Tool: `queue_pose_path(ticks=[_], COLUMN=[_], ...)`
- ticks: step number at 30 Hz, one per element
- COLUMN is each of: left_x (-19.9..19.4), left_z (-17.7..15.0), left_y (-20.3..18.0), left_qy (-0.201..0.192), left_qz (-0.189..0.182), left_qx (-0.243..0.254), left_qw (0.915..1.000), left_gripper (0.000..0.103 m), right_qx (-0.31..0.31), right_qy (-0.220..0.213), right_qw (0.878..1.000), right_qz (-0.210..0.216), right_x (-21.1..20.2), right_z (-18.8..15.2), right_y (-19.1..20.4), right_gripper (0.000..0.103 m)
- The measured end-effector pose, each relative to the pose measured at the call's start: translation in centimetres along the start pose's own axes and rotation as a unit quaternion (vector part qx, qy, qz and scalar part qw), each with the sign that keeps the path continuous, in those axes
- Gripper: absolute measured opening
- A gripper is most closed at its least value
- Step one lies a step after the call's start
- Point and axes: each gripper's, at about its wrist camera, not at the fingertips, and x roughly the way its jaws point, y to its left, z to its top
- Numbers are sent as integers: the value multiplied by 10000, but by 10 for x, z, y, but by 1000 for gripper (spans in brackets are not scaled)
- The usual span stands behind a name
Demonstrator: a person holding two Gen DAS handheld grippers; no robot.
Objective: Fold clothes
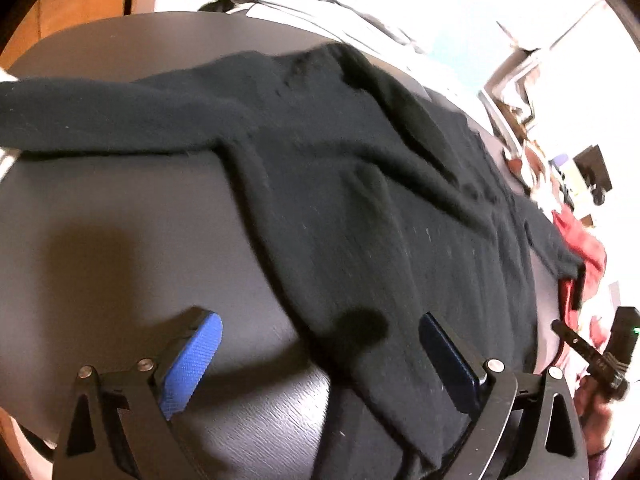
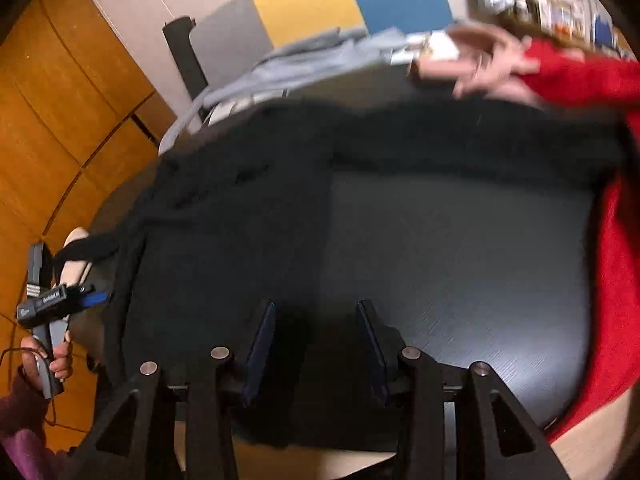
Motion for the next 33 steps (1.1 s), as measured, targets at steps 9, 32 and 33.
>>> queue_pose_path(ticks=[9, 32, 33], left_x=[20, -9, -13], left_z=[-21, -34, -40], left_y=[-50, -21, -21], left_qy=[-233, -158, -197], left_qz=[720, 1530, 1600], left_qx=[772, 2031, 2207], left_qw=[9941, 9670, 9619], left_gripper=[100, 14, 17], right_qx=[-442, -339, -350], right_qy=[-245, -335, -102], right_qw=[9987, 9971, 9981], right_qz=[-115, -586, -498], right_x=[18, -1, 6], right_z=[-38, -10, -14], right_y=[37, 9, 10], right_gripper=[44, 6, 7])
